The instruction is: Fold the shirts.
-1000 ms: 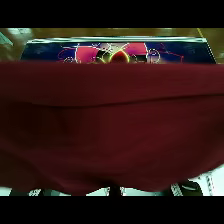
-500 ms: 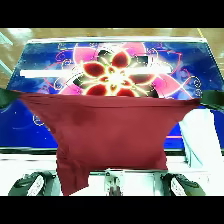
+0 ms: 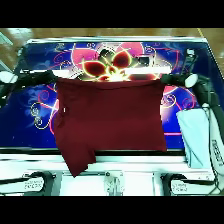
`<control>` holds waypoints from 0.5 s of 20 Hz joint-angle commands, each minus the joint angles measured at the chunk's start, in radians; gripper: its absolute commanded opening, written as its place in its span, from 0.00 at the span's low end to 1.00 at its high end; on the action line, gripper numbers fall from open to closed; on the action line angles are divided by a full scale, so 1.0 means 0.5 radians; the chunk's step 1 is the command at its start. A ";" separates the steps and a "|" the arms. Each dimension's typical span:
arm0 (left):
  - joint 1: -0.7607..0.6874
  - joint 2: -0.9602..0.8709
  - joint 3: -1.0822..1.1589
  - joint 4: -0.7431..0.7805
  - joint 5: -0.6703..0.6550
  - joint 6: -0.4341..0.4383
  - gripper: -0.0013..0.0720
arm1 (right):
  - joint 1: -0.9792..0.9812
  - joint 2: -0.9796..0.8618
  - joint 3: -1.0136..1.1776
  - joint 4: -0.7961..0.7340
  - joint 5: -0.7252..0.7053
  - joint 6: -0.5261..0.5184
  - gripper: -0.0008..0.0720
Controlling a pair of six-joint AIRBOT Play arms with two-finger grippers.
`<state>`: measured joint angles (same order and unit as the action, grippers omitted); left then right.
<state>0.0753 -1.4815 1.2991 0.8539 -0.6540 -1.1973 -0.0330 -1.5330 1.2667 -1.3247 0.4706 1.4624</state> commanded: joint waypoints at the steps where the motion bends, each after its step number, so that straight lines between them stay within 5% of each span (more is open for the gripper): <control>1: -0.110 -0.349 0.137 -0.042 0.399 0.037 0.07 | 0.047 -0.269 -0.001 0.048 -0.465 0.054 0.11; 6: -0.137 -0.481 0.137 -0.042 0.262 0.029 0.07 | 0.045 -0.370 -0.001 0.052 -0.209 0.053 0.11; 10: 0.005 -0.439 0.200 0.045 -0.330 -0.017 0.06 | -0.032 -0.234 -0.001 -0.068 0.304 0.013 0.11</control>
<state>0.0418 -1.6970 1.3788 0.8448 -0.6281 -1.1839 -0.0269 -1.6772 1.2667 -1.3136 0.4465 1.4845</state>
